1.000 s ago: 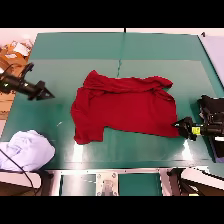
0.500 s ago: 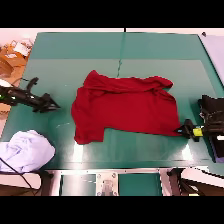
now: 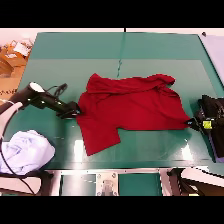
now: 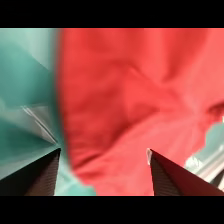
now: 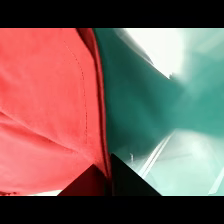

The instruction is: Fold the shirts.

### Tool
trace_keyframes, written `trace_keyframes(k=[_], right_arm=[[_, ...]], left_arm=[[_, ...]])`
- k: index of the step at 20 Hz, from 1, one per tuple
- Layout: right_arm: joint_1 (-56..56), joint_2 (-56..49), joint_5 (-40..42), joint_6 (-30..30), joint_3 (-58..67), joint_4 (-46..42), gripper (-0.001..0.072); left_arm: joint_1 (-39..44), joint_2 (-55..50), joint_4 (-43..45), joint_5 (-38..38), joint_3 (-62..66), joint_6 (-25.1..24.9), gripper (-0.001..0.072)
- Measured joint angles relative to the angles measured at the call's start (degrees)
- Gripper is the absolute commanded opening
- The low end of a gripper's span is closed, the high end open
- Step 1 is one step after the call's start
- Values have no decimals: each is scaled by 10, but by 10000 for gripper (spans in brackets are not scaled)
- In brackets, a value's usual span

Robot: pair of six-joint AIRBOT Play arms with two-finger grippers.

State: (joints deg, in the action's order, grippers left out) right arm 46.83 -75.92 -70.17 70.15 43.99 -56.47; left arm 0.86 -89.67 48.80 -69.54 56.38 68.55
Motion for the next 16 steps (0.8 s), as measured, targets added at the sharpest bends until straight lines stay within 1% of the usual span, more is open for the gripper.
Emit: trace_keyframes(k=[1, 2, 3, 8, 10, 12, 14, 16], right_arm=[[0, 0, 2, -2, 1, 0, 16], [0, 0, 3, -5, 2, 1, 16], [0, 0, 4, -7, 2, 1, 16], [0, 0, -2, -13, 3, 4, 16], [-7, 4, -12, -13, 10, 16, 15], [-33, 17, -26, -13, 30, 49, 15], [-78, 38, -47, -13, 70, 93, 15], [-131, 64, -78, -13, 131, 135, 15]], left_arm=[[12, 1, -2, 7, -9, 4, 481], [21, 0, -1, 16, -19, 7, 242], [28, -2, 7, 24, -27, 10, 28], [41, 1, 16, 39, -35, 19, 23], [44, 7, 37, 40, -21, 30, 23], [42, 31, 82, 46, 9, 43, 23], [45, 80, 83, 18, 59, 55, 23], [43, 139, 103, -4, 125, 71, 24]])
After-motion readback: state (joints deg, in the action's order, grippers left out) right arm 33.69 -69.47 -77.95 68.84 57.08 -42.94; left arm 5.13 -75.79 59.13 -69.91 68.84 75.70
